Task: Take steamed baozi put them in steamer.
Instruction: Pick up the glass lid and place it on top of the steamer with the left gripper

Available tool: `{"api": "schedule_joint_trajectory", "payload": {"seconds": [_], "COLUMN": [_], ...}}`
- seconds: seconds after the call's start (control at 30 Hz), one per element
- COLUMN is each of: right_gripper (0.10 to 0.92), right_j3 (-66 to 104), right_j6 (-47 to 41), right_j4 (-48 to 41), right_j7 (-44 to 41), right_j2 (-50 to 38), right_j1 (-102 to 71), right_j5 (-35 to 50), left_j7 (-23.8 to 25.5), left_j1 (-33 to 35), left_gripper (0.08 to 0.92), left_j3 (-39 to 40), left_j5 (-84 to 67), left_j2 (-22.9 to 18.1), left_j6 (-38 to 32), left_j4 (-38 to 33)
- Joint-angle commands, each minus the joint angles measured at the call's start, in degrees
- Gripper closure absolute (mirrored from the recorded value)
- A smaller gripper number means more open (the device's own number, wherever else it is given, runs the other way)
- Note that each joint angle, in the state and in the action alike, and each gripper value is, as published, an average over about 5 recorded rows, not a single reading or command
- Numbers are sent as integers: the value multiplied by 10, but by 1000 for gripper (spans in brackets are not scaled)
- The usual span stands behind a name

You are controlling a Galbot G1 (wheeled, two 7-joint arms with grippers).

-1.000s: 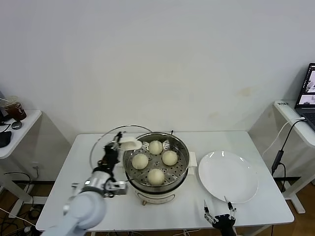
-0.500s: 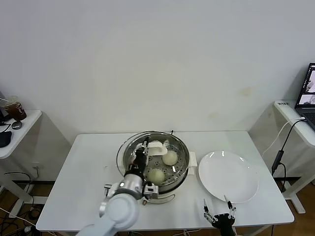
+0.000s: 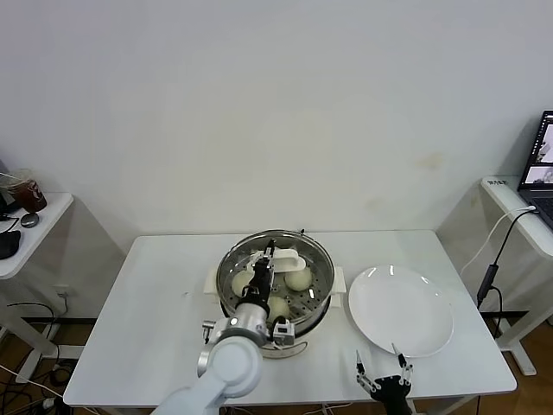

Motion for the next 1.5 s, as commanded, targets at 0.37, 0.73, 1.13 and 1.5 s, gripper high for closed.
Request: {"api": "schedule_joint_trajectory", "payload": {"seconds": [0.37,0.73,1.13,1.5], "right_gripper": [203,203,203,203], "right_j3": [0,-7,-9,-10], "right_j6": [4,4,6,7], "right_j4": [-6,-5,-2,9], "right_j7": [-1,-2,-4,-5], "right_j2": [-3,0,1,0], "right_j1": [-2,-3,-6,-12], "right_j5": [-2,-6,-10,-11], "left_j7": [-19,-26,-104,-219], "left_j1": [4,19,113,421], "left_gripper": [826,826,639,328], "left_j3": [-3,-6,-39,-273], "left_j5": [8,1,-225,-656], "left_j2": [-18,-17,-12,21], "left_j6": [0,-6,-32,-292], "left_j4": [38,33,-95,-240]}}
